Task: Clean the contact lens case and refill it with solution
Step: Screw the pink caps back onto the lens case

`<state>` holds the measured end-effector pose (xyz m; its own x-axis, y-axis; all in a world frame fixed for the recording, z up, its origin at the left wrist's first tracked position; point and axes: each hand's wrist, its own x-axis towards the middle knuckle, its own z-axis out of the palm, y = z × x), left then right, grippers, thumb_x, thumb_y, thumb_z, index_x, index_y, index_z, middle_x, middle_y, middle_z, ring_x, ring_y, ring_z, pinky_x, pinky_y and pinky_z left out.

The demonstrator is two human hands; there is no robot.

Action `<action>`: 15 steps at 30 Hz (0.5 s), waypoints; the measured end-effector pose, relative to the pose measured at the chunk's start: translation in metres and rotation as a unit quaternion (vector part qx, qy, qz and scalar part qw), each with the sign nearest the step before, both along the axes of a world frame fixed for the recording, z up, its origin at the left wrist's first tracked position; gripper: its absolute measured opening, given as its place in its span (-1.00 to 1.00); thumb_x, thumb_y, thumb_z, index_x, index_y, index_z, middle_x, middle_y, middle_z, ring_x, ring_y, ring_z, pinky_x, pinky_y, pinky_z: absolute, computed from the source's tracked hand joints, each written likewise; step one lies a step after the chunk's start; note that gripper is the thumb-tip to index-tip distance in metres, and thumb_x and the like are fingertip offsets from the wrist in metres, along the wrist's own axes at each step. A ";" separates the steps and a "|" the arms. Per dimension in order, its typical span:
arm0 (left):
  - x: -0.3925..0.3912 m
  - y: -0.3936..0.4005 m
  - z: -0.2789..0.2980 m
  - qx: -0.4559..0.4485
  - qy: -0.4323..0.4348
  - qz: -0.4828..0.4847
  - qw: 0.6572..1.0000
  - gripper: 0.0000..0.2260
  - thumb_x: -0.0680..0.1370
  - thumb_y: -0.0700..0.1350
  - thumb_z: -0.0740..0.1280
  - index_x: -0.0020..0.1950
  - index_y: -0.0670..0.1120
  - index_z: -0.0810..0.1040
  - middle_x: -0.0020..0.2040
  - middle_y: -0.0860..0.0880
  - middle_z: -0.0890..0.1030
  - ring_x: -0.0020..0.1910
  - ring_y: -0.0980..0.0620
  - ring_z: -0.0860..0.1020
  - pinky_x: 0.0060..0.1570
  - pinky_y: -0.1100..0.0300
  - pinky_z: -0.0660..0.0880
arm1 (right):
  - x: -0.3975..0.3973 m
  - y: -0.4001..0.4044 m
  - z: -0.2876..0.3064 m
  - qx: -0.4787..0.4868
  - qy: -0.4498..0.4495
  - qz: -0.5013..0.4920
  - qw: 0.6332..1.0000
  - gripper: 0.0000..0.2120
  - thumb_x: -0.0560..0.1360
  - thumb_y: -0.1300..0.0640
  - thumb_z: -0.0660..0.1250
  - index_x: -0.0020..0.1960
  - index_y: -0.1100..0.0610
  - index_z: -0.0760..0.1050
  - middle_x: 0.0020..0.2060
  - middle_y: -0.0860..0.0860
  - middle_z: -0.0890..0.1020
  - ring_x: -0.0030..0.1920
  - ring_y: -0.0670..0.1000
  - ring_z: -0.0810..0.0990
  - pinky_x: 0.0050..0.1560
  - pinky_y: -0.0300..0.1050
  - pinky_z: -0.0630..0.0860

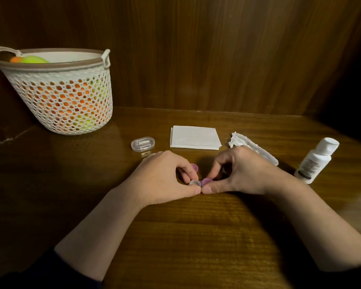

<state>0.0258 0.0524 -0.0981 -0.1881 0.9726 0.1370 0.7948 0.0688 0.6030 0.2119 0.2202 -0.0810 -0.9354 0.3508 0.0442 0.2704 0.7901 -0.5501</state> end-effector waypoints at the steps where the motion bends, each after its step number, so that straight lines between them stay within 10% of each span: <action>1: 0.000 0.000 0.000 0.001 -0.002 -0.001 1.000 -0.88 0.46 0.14 0.60 -0.05 0.19 0.76 -0.21 0.35 0.67 -0.24 0.63 0.46 -0.25 0.36 0.26 | 0.001 0.001 0.001 -0.007 -0.010 0.003 1.000 -0.62 0.23 -0.43 0.57 -0.08 -0.22 0.75 -0.15 -0.30 0.74 -0.07 -0.24 0.67 -0.11 -0.28 0.49; 7: -0.001 0.000 -0.001 0.001 0.003 0.002 1.000 -0.88 0.45 0.15 0.60 -0.06 0.20 0.76 -0.20 0.39 0.66 -0.21 0.63 0.46 -0.23 0.35 0.28 | 0.007 0.001 0.005 -0.027 -0.015 0.042 0.999 -0.75 0.45 -0.08 0.64 0.11 -0.22 0.76 -0.07 -0.26 0.75 0.03 -0.23 0.69 0.00 -0.50 0.45; 15: -0.003 0.002 -0.002 -0.007 0.002 0.007 1.000 -0.86 0.45 0.17 0.60 -0.04 0.23 0.76 -0.15 0.53 0.61 -0.06 0.60 0.49 -0.12 0.25 0.35 | 0.005 -0.003 0.006 -0.015 0.003 0.028 0.999 -0.80 0.41 -0.11 0.66 0.02 -0.24 0.78 -0.14 -0.26 0.75 -0.05 -0.21 0.68 -0.11 -0.48 0.45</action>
